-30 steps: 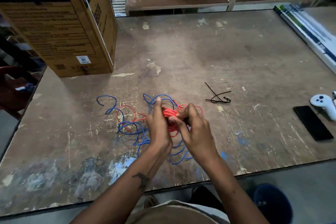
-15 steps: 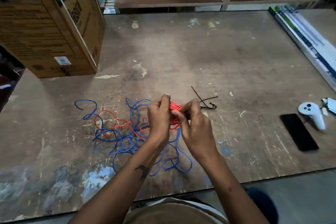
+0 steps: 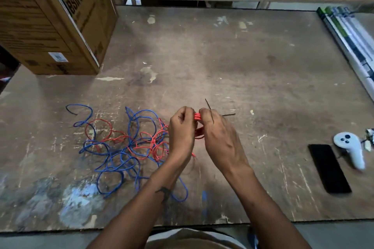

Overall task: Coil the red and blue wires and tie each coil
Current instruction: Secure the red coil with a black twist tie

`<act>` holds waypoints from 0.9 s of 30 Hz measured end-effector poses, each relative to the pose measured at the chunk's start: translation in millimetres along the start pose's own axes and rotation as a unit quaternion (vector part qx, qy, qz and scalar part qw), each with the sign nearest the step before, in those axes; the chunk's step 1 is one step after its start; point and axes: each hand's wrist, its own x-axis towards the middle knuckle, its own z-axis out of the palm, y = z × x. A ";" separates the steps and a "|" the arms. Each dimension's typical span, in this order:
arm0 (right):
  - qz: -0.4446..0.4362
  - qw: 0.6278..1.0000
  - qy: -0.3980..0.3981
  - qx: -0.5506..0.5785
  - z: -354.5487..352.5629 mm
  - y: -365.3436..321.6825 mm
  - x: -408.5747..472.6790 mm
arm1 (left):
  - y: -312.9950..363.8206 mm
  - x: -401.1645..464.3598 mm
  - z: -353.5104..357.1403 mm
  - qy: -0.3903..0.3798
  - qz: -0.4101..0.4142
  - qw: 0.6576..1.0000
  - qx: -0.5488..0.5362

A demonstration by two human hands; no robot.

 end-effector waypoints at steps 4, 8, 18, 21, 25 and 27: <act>-0.018 0.998 0.035 -0.038 15.5 13.2 -1.7 | -26.4 -0.4 5.0 0.040 0.061 0.994 0.077; 0.010 0.998 0.051 -0.035 27.4 23.5 0.3 | -24.1 -5.0 21.2 0.010 -0.032 0.999 0.004; -0.020 0.997 -0.061 -0.051 45.8 66.5 8.8 | -33.4 25.4 31.0 -0.097 -0.121 0.988 -0.009; -0.031 0.995 -0.089 -0.017 53.1 78.0 14.7 | -48.8 38.5 34.5 -0.097 -0.133 0.986 -0.034; 0.028 0.989 -0.122 0.074 62.8 95.2 20.5 | -69.1 61.4 39.3 -0.080 -0.064 0.990 0.097; 0.082 0.982 -0.116 0.124 71.8 104.5 23.4 | -72.6 72.1 40.0 -0.079 -0.016 0.979 0.185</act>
